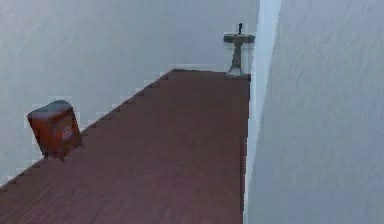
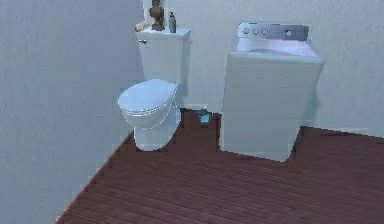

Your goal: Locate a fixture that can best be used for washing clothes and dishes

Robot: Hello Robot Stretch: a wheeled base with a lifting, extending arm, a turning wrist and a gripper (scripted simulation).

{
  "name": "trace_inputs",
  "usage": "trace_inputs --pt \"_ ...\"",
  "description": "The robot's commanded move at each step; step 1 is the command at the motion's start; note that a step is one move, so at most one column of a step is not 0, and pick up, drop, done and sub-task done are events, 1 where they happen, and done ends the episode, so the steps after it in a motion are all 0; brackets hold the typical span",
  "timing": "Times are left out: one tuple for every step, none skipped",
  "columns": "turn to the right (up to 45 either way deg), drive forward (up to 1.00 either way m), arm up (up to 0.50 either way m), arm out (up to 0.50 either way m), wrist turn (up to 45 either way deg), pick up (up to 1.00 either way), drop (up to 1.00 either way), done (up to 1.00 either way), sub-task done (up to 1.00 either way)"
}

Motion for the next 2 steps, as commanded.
trace_inputs --pt "-12.0 0.0 0.0 0.0 0.0 0.0 0.0 0.0 0.0" --pt "0.0 0.9 0.0 0.0 0.0 0.0 0.0 0.0 0.0"
